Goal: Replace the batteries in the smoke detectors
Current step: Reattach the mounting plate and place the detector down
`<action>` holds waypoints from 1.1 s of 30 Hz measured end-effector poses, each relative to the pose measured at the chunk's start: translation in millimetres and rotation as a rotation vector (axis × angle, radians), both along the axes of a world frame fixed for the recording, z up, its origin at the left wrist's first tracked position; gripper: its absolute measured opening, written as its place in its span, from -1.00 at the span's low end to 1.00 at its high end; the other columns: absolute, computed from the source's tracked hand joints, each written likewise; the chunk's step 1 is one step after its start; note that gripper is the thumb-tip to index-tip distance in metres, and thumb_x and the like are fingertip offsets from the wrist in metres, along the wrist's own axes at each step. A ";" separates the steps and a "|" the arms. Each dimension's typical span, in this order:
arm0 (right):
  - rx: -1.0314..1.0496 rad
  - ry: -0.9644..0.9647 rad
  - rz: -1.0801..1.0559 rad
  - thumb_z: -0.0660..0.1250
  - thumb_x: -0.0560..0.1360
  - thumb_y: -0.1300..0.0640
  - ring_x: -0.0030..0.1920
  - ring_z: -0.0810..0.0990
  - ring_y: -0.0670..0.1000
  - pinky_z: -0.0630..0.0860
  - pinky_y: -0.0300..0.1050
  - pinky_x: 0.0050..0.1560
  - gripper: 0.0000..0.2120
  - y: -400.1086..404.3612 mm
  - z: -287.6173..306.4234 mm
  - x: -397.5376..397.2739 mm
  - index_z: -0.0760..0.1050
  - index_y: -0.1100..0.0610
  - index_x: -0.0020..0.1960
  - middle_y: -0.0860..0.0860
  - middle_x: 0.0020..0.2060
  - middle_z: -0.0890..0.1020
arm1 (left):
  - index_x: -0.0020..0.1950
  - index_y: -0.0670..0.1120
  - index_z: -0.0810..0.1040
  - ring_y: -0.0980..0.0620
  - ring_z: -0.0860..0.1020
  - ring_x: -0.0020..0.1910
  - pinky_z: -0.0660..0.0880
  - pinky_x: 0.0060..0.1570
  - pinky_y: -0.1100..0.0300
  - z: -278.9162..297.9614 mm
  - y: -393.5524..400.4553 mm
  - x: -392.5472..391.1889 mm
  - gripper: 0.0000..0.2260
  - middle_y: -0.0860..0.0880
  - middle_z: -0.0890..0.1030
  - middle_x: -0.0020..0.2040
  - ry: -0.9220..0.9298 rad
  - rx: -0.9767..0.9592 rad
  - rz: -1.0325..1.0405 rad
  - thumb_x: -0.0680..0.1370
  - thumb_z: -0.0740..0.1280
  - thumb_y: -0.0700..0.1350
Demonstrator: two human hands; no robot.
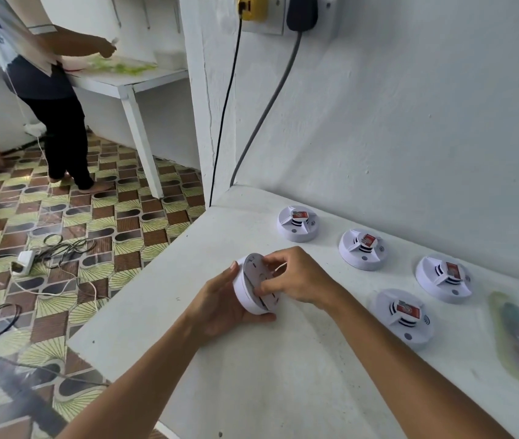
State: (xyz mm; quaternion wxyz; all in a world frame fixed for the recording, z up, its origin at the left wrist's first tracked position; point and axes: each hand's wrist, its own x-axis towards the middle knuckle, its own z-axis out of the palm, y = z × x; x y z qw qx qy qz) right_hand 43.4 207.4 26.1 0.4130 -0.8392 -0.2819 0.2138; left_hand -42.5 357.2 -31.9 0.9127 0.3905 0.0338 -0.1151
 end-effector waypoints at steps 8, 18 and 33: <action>-0.053 0.019 -0.064 0.65 0.12 0.03 -0.23 0.58 -0.05 0.58 -0.05 -0.09 -0.55 0.8 -0.7 6.6 0.64 0.10 -0.04 0.01 -0.17 0.67 | 0.28 -0.05 0.59 -0.22 0.59 0.14 0.50 0.11 -0.27 -4.0 1.6 1.7 -0.46 -0.19 0.57 0.27 -0.030 0.017 -0.032 0.36 0.52 0.13; 0.056 0.145 -0.112 0.56 0.31 0.02 -0.07 0.65 0.04 0.65 0.06 -0.06 -0.60 -12.4 -4.1 -7.6 0.61 0.13 0.09 0.02 -0.13 0.66 | 0.27 -0.04 0.59 -0.18 0.61 0.11 0.57 0.04 -0.17 1.7 0.4 2.5 -0.44 -0.18 0.60 0.22 -0.040 0.126 -0.064 0.35 0.50 0.19; 0.823 0.869 -0.164 0.60 0.20 -0.06 0.04 0.62 0.24 0.58 0.15 -0.16 -0.24 -66.0 -49.9 -21.9 0.41 -0.06 0.34 0.14 0.22 0.57 | 0.38 0.15 0.35 0.06 0.60 0.08 0.63 -0.14 0.14 6.1 -33.6 -5.7 -0.49 0.03 0.48 0.29 -0.089 0.803 0.429 0.45 0.38 0.08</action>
